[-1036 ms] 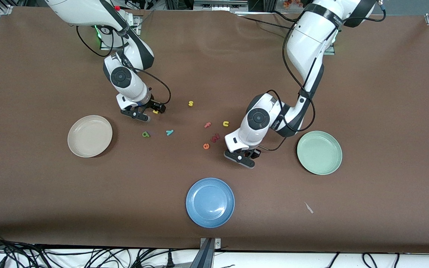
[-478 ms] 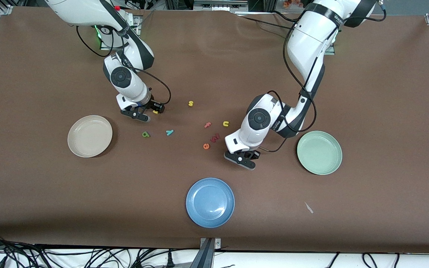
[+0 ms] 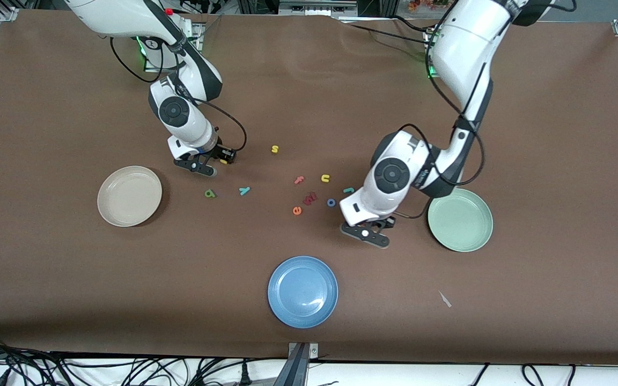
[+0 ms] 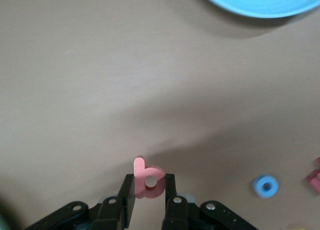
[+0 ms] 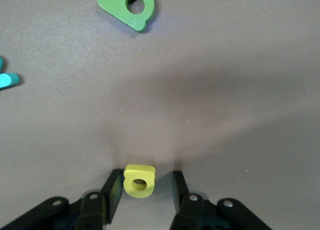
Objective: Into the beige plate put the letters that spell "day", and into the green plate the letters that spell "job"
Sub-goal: 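Drop the yellow a on the beige plate and pink b on the green plate, then move both grippers to the green b and blue o, then grasp the green b and blue o with both grippers, then drop the green b on the beige plate and blue o on the green plate, then move both grippers to the cyan y and cyan j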
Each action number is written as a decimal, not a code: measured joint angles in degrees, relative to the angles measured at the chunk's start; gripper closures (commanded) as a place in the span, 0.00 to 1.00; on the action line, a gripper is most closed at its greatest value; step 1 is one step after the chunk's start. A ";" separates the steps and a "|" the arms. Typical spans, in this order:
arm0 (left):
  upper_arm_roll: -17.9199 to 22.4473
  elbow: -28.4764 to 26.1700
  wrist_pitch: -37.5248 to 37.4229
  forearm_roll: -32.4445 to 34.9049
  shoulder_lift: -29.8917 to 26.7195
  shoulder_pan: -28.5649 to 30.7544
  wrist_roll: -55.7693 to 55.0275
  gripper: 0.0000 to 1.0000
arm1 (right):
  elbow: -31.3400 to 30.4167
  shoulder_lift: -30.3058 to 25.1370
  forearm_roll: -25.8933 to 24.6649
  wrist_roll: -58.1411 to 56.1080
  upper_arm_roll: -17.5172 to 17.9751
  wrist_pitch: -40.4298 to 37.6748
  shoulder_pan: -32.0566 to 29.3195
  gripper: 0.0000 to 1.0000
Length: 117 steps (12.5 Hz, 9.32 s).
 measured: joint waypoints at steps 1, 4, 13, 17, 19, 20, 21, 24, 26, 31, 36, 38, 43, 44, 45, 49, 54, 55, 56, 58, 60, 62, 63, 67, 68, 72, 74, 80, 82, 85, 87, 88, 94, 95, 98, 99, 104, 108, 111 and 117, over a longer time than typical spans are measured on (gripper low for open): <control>0.06 -0.02 -2.83 0.02 -0.94 1.47 0.10 0.92 | 0.00 0.00 0.00 0.00 0.00 0.00 0.00 0.65; 0.09 -0.21 -8.91 0.06 -2.12 6.06 2.48 0.91 | 0.26 -0.03 0.00 0.00 0.04 -0.03 0.05 0.72; -0.03 -6.38 -10.48 0.11 -1.61 18.80 12.10 0.90 | 2.41 0.36 -0.03 0.00 0.02 -0.99 0.12 0.89; -0.49 -6.73 -8.93 0.11 0.44 18.68 12.23 0.81 | 6.25 -1.25 -2.54 -4.75 -2.99 -8.71 0.05 0.89; -0.50 -6.70 -8.66 0.11 0.92 18.68 12.24 0.47 | 7.04 -4.16 -2.79 -14.67 -7.33 -13.82 -0.11 0.89; -0.52 -6.63 -8.63 0.11 0.93 18.68 12.26 0.00 | 7.05 -5.53 -2.80 -19.86 -9.72 -15.54 -0.18 0.88; -0.54 -6.61 -8.61 0.11 0.93 18.68 12.28 0.00 | 7.04 -6.46 -2.80 -24.80 -12.17 -16.45 -0.22 0.88; -0.60 -6.12 -9.18 0.11 0.34 18.69 12.32 0.00 | 6.95 -7.06 -2.80 -34.55 -17.78 -16.41 -0.29 0.86; -1.43 -5.31 -12.55 0.10 -2.06 18.65 12.31 0.00 | 6.79 -7.01 -2.80 -40.48 -20.88 -14.67 -0.26 0.79; -11.02 -5.07 -17.02 -3.80 -8.10 18.08 -4.92 0.00 | 6.63 -6.81 2.13 -48.67 -24.12 -12.74 -0.22 0.00; -14.45 -5.35 -12.87 -3.95 -7.34 11.95 -31.78 0.00 | 7.42 -6.83 6.38 -41.83 -19.08 -12.85 0.16 0.00; -14.46 -5.56 -6.89 -3.95 -5.33 8.31 -40.50 0.00 | 8.34 -6.65 6.36 -40.48 -14.85 -12.90 0.81 0.00; -13.18 -5.79 5.14 0.75 0.30 1.47 -49.97 0.00 | 13.14 -1.73 4.66 -45.35 -12.23 -11.97 5.76 0.00; -12.93 -5.79 5.76 5.57 1.47 0.60 -50.83 0.00 | 13.52 -0.37 3.08 -45.97 -12.23 -11.05 6.24 0.00; -12.90 -5.77 6.75 8.89 2.62 0.03 -51.24 0.01 | 13.72 1.03 1.29 -47.05 -12.23 -10.08 6.40 0.00; -12.88 -4.37 8.98 10.90 4.27 -0.89 -49.87 0.24 | 14.22 4.16 -1.35 -52.57 -12.53 -6.33 6.32 0.00; -12.87 -3.20 9.54 10.91 5.35 -1.21 -46.46 0.43 | 14.22 6.44 -1.37 -53.67 -12.58 -2.99 6.30 0.13; -12.87 -3.03 10.01 10.91 5.89 -1.33 -46.31 0.44 | 14.22 6.74 -1.37 -53.69 -12.65 -2.87 6.27 0.24; -12.86 -2.87 10.20 10.91 6.39 -1.41 -46.28 0.44 | 14.22 6.90 -1.37 -53.69 -12.66 -2.84 6.25 0.33; -12.86 -2.53 10.34 10.91 6.96 -1.45 -46.19 0.51 | 14.23 7.08 -1.38 -53.71 -12.66 -2.72 6.25 0.52; -12.86 -2.33 10.59 10.91 7.20 -1.47 -46.06 0.77 | 14.56 7.07 -1.59 -53.71 -12.73 -2.65 6.23 0.68; -12.83 -2.18 10.61 10.91 7.23 -1.47 -46.04 0.92 | 14.71 7.07 -1.60 -53.72 -12.72 -2.66 6.28 0.72; -12.78 -2.03 10.62 10.93 7.24 -1.46 -46.00 0.96 | 14.83 7.04 -1.67 -53.72 -12.74 -2.66 6.25 0.74; -12.44 -1.34 10.68 10.99 7.24 -1.40 -45.90 0.96 | 14.88 7.03 -1.68 -53.71 -12.74 -2.68 6.25 0.79; -12.35 -0.97 10.62 10.99 7.17 -1.37 -45.90 1.00 | 14.88 7.03 -1.68 -53.71 -12.74 -2.68 6.25 0.82; -12.06 -0.04 5.33 11.02 4.94 -0.03 -44.16 1.00 | 15.56 7.05 -1.68 -53.71 -12.75 -2.89 6.23 0.87; -12.02 0.17 0.54 11.02 2.70 2.03 -39.18 1.00 | 16.65 6.39 -1.60 -53.63 -13.12 -5.41 5.94 0.87; -11.97 0.20 -11.86 11.02 -1.64 8.96 -18.51 1.00 | 16.51 -2.22 5.22 -53.47 -20.40 -19.31 5.04 0.89; -11.89 0.19 -15.38 11.02 -2.08 11.69 -11.18 1.00 | 15.22 -4.08 7.17 -53.48 -24.34 -19.78 4.95 0.89; -11.77 0.10 -20.26 11.02 -2.40 16.24 -2.06 1.00 | 13.86 -4.02 11.69 -53.54 -29.48 -19.79 4.50 0.34; -11.70 -0.91 -21.50 11.02 -2.57 19.70 2.46 1.00 | 13.74 -3.50 12.53 -53.52 -30.50 -19.79 3.94 0.00; -11.69 -1.76 -21.54 11.02 -2.59 21.34 3.85 1.00 | 13.79 -3.39 13.03 -53.11 -30.46 -19.96 3.92 0.00; -11.68 -10.81 -15.38 14.63 -4.03 27.77 9.25 0.99 | 20.53 -3.06 15.94 -29.84 -24.23 -27.24 6.32 0.00; -11.68 -13.44 -12.13 14.91 -4.39 29.05 10.38 0.98 | 21.47 -2.58 16.05 -23.61 -23.27 -27.24 7.38 0.00; -11.70 -19.83 -4.03 15.17 -4.80 31.48 11.63 0.76 | 26.04 1.18 16.14 -4.59 -22.42 -27.08 12.34 0.00; -11.80 -20.25 -3.81 15.18 -5.29 31.47 11.68 0.22 | 27.90 2.89 16.15 0.62 -22.40 -26.92 14.02 0.00; -12.22 -20.62 -3.82 15.18 -6.47 31.43 11.68 0.00 | 31.73 9.69 16.17 23.38 -22.37 -20.39 20.68 0.00; -15.11 -20.57 -6.65 14.07 -10.41 31.37 10.72 0.00 | 32.23 12.48 16.11 30.16 -22.52 -17.47 24.56 0.00; -19.30 -20.55 -7.46 11.14 -12.27 31.11 6.21 0.00 | 30.82 12.61 15.92 30.73 -22.62 -14.72 25.06 0.00; -24.96 -17.62 -7.40 11.07 -12.31 27.61 4.65 0.00 | 24.39 12.31 15.67 30.73 -22.66 -5.63 26.08 0.05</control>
